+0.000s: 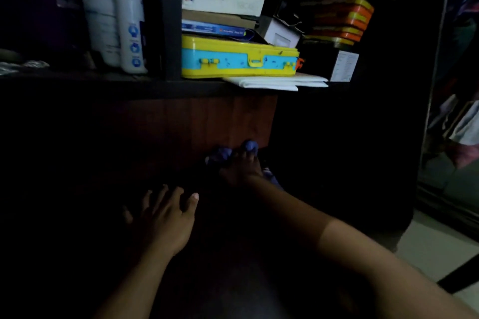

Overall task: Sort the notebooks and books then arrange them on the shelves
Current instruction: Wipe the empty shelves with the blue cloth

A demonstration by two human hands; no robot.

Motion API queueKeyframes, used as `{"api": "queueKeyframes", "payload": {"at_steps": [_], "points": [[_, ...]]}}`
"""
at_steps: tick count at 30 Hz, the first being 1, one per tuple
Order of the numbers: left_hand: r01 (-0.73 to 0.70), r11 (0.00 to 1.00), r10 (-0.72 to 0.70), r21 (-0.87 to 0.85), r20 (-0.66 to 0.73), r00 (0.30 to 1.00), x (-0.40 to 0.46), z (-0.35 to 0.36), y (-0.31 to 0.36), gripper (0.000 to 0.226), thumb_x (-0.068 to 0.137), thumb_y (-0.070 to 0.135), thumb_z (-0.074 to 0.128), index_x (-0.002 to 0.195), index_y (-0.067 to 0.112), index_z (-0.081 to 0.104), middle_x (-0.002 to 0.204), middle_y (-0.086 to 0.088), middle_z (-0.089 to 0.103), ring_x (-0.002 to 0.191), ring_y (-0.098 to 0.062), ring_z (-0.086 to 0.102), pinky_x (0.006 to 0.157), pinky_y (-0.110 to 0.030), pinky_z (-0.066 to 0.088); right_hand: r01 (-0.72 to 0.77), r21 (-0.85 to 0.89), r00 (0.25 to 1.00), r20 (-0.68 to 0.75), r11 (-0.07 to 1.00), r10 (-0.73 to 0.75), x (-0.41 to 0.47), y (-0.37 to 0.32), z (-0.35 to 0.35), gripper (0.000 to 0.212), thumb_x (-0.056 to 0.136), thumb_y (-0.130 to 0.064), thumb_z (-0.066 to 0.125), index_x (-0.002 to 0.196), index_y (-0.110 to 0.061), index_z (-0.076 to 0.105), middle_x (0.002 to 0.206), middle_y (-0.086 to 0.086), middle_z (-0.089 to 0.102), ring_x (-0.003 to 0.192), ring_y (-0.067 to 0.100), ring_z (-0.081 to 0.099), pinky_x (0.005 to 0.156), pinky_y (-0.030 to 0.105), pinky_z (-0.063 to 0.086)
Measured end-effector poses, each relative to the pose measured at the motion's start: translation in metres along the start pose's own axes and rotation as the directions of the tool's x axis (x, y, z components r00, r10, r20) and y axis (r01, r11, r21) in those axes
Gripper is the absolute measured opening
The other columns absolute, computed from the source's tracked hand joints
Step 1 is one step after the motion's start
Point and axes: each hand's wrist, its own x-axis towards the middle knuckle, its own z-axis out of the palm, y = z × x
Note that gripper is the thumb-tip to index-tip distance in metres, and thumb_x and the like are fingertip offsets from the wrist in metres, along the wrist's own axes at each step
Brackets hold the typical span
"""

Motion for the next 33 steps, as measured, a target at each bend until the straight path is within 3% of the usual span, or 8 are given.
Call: {"api": "queueKeyframes", "payload": {"at_steps": [5, 8, 10, 13, 18, 22, 28, 33], "points": [[0.095, 0.899, -0.167, -0.428, -0.134, 0.977, 0.006, 0.000, -0.005, 0.057, 0.104, 0.054, 0.026, 0.149, 0.022, 0.038, 0.161, -0.015, 0.027, 0.148, -0.034, 0.025, 0.121, -0.053, 0.016, 0.501, -0.138, 0.866, 0.097, 0.855, -0.491, -0.075, -0.079, 0.039, 0.071, 0.100, -0.042, 0.046, 0.157, -0.009, 0.019, 0.161, 0.021, 0.021, 0.149, 0.039, 0.018, 0.122, 0.047, 0.017], [0.032, 0.833, -0.157, -0.553, -0.179, 0.971, -0.006, -0.006, -0.011, 0.048, 0.107, 0.041, 0.033, 0.139, 0.009, 0.050, 0.155, -0.021, 0.034, 0.146, -0.034, 0.029, 0.119, -0.043, 0.023, 0.513, -0.039, 0.853, 0.139, 0.858, -0.504, -0.076, -0.075, 0.041, 0.071, 0.097, -0.057, 0.028, 0.157, -0.017, 0.028, 0.160, 0.014, 0.031, 0.147, 0.034, 0.028, 0.120, 0.045, 0.022], [-0.036, 0.854, -0.116, -0.519, -0.257, 0.959, -0.014, -0.011, -0.016, 0.034, 0.106, 0.036, 0.041, 0.118, 0.009, 0.057, 0.137, -0.019, 0.049, 0.133, -0.037, 0.042, 0.108, -0.044, 0.034, 0.427, 0.062, 0.900, 0.070, 0.902, -0.431, -0.074, -0.038, 0.023, 0.079, 0.093, -0.070, 0.015, 0.149, -0.023, 0.042, 0.153, 0.008, 0.042, 0.142, 0.032, 0.038, 0.116, 0.042, 0.028], [-0.120, 0.863, -0.026, -0.491, -0.281, 0.959, -0.019, -0.014, -0.016, 0.021, 0.103, 0.036, 0.048, 0.100, 0.016, 0.053, 0.110, -0.003, 0.050, 0.107, -0.029, 0.053, 0.083, -0.035, 0.036, 0.247, 0.043, 0.969, -0.023, 0.968, -0.247, -0.065, 0.079, -0.010, 0.057, 0.097, -0.065, 0.032, 0.140, -0.031, 0.050, 0.145, 0.003, 0.049, 0.134, 0.027, 0.047, 0.110, 0.035, 0.035], [-0.202, 0.934, 0.167, -0.293, -0.141, 0.976, -0.019, -0.010, -0.008, 0.032, 0.103, 0.042, 0.049, 0.123, 0.017, 0.055, 0.130, -0.009, 0.053, 0.116, -0.030, 0.052, 0.092, -0.035, 0.038, 0.027, -0.049, 0.999, 0.028, 0.998, -0.025, -0.095, 0.210, -0.039, 0.071, 0.097, -0.056, 0.046, 0.158, -0.025, 0.027, 0.164, 0.004, 0.026, 0.150, 0.024, 0.026, 0.121, 0.034, 0.022], [-0.252, 0.965, 0.253, 0.066, -0.008, 0.967, -0.036, -0.005, 0.004, 0.051, 0.104, 0.051, 0.036, 0.147, 0.024, 0.044, 0.154, -0.004, 0.043, 0.137, -0.031, 0.043, 0.113, -0.044, 0.029, 0.011, -0.070, 0.998, -0.060, 0.997, -0.015, -0.135, 0.186, -0.026, 0.092, 0.085, -0.073, 0.034, 0.158, -0.017, 0.025, 0.162, 0.009, 0.029, 0.150, 0.028, 0.023, 0.122, 0.041, 0.021], [-0.218, 0.968, 0.211, 0.126, 0.065, 0.975, -0.083, -0.002, 0.008, 0.053, 0.108, 0.047, 0.023, 0.157, 0.028, 0.031, 0.166, -0.002, 0.022, 0.153, -0.020, 0.018, 0.124, -0.043, 0.008, 0.231, -0.063, 0.973, 0.041, 0.971, -0.229, -0.202, 0.084, -0.003, 0.084, 0.094, -0.065, 0.040, 0.160, -0.018, 0.017, 0.167, 0.011, 0.014, 0.155, 0.028, 0.003, 0.124, 0.047, 0.006], [-0.218, 0.958, 0.199, 0.188, 0.114, 0.973, -0.122, -0.009, 0.006, 0.056, 0.106, 0.033, 0.034, 0.160, 0.028, 0.019, 0.169, 0.003, 0.010, 0.155, -0.015, 0.008, 0.125, -0.041, 0.002, 0.369, -0.007, 0.928, 0.068, 0.929, -0.367, -0.243, 0.037, 0.005, 0.082, 0.095, -0.064, 0.037, 0.160, -0.019, 0.015, 0.168, 0.010, 0.010, 0.155, 0.027, 0.000, 0.125, 0.047, 0.001]]}}
